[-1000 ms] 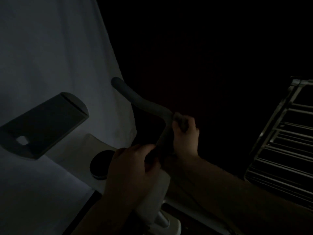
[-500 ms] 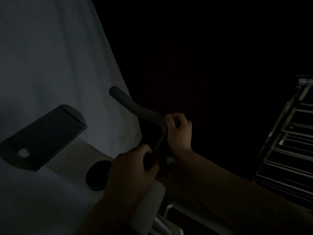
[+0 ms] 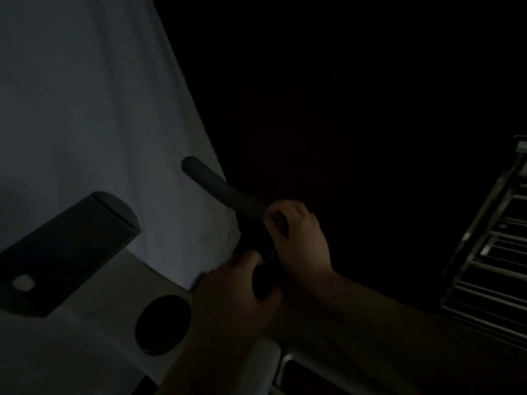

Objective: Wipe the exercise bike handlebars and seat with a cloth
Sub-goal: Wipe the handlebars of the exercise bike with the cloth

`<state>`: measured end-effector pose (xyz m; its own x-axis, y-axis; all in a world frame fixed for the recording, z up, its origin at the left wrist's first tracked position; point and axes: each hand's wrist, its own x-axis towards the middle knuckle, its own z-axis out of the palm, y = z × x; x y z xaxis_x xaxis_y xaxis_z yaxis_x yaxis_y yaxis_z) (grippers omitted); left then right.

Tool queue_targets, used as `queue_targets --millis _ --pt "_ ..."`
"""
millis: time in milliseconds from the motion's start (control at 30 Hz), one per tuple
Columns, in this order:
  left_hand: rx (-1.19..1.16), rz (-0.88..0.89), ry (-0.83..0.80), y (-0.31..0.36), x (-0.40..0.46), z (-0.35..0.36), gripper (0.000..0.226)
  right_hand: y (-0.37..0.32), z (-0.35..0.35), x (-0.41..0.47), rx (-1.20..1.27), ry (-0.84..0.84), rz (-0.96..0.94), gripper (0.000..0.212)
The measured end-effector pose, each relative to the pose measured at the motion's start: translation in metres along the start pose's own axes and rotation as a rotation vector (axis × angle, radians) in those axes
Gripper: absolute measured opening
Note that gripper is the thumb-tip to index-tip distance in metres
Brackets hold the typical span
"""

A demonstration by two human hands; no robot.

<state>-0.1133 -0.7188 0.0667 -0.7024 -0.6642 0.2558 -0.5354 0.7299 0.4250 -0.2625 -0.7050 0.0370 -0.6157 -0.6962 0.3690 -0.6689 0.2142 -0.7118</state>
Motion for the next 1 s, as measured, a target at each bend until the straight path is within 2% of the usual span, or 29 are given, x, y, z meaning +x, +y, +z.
queue_targets --millis 100,233,267,333,400,500,567,633,700,833,933,1000 --pt "0.016 0.010 0.006 0.001 0.002 0.000 0.036 0.002 0.000 0.010 -0.034 -0.016 -0.081 0.022" --pt "-0.005 -0.011 0.034 0.005 0.001 -0.001 0.051 -0.005 0.004 0.044 0.053 -0.156 0.056 0.028" --pt "0.003 -0.020 0.021 0.005 0.000 -0.001 0.051 -0.006 0.005 0.036 0.001 -0.113 0.027 0.028" --pt "-0.001 -0.020 0.014 0.002 0.000 0.000 0.047 -0.004 0.012 0.011 -0.165 -0.013 -0.156 0.028" --pt "-0.007 0.004 0.029 0.000 0.002 0.001 0.045 -0.004 0.010 0.015 -0.181 -0.046 -0.211 0.035" --pt "0.007 0.013 0.028 0.001 0.002 0.000 0.046 -0.010 0.003 0.052 -0.066 -0.215 -0.001 0.047" --pt "0.025 -0.001 0.022 0.001 0.000 -0.001 0.044 -0.011 0.000 0.044 -0.043 -0.140 0.077 0.045" --pt "0.008 0.015 0.037 0.000 -0.001 0.000 0.033 -0.010 0.001 0.009 -0.081 0.009 -0.011 0.037" --pt "-0.013 0.024 0.028 0.001 0.000 0.000 0.025 -0.006 0.001 -0.006 0.021 0.049 -0.032 0.033" --pt "0.036 -0.037 -0.016 0.002 0.003 -0.001 0.043 -0.010 -0.004 0.041 0.227 -0.103 0.342 0.032" --pt "0.019 -0.015 -0.004 0.002 0.001 0.000 0.040 -0.013 0.004 -0.001 0.367 0.077 0.312 0.021" --pt "0.010 0.010 -0.004 0.001 0.001 -0.001 0.032 -0.017 0.006 -0.023 0.530 0.181 0.357 0.017"
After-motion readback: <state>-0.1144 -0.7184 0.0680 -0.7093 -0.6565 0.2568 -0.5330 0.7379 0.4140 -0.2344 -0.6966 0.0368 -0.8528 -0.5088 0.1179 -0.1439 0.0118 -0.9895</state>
